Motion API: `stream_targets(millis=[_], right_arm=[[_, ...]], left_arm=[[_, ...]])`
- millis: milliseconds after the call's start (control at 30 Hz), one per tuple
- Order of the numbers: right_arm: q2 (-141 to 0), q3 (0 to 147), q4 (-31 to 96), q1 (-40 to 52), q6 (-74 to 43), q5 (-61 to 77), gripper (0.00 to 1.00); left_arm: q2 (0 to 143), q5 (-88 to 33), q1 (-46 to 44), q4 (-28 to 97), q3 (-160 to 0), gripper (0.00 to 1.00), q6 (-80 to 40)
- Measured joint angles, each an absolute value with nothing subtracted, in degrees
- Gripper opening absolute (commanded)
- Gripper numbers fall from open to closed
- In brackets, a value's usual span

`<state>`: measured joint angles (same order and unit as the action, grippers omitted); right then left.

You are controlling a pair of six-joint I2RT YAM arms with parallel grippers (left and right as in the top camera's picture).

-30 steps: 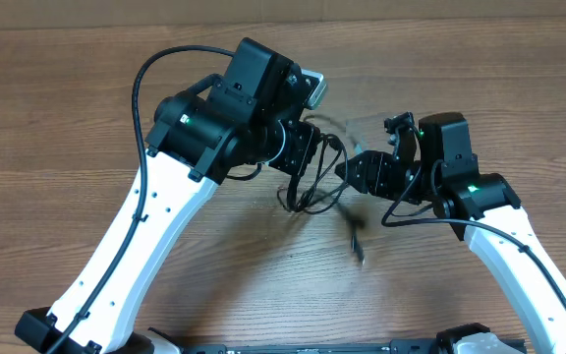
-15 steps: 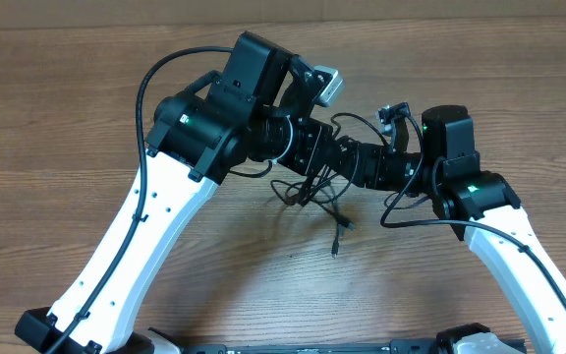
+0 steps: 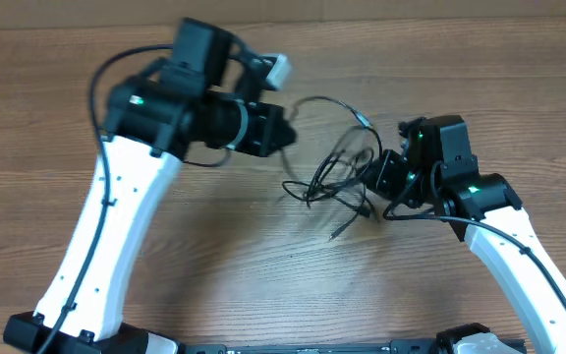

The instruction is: Untangle cables

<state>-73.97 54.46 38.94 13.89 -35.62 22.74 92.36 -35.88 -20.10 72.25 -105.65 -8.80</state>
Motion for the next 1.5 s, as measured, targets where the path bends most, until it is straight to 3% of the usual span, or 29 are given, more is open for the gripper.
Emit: stream_targets(millis=[667, 1200, 1500], right_arm=[[-73.97, 54.43, 50.52, 13.91, -41.52, -6.37, 0.04], [-73.97, 54.43, 48.38, 13.91, -43.27, -10.70, 0.04], [-73.97, 54.46, 48.53, 13.91, -43.27, -10.94, 0.04]], left_arm=[[92.27, -32.08, 3.62, 79.83, -105.65, 0.04, -2.33], [87.74, -31.35, 22.76, 80.23, -105.65, 0.05, -0.19], [87.74, -31.29, 37.85, 79.26, -105.65, 0.04, -2.02]])
